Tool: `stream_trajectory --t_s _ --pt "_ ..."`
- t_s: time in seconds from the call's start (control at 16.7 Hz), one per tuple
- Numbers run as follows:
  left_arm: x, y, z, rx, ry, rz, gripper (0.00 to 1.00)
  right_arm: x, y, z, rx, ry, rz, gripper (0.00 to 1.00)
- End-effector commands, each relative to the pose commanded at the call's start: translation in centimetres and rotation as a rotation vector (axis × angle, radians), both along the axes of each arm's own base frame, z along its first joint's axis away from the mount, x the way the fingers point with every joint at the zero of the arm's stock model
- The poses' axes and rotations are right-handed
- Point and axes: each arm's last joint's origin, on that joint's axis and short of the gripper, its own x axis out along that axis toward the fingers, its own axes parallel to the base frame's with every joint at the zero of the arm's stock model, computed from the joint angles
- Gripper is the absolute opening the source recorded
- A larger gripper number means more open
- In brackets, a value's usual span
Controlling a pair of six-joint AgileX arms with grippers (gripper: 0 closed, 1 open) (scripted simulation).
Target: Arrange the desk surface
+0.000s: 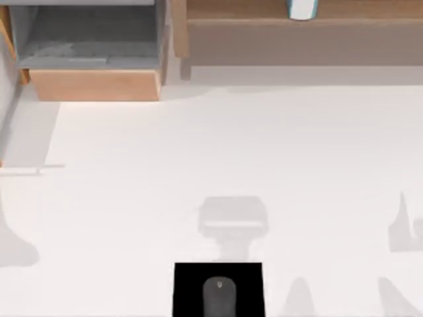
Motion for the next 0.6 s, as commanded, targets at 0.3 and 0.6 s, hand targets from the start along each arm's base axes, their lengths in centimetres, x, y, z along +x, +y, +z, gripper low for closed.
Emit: stream_trajectory --t_s 0.3,0.6 --pt "0.0 -0.1 0.0 -0.002 0.001 -0.003 1.0 0.0 0.0 0.0 0.0 0.0 0.0 1.0" --pt "2.0 0.0 0.0 0.0 0.0 0.0 1.0 0.0 0.0 0.0 0.0 0.0 0.0 1.0"
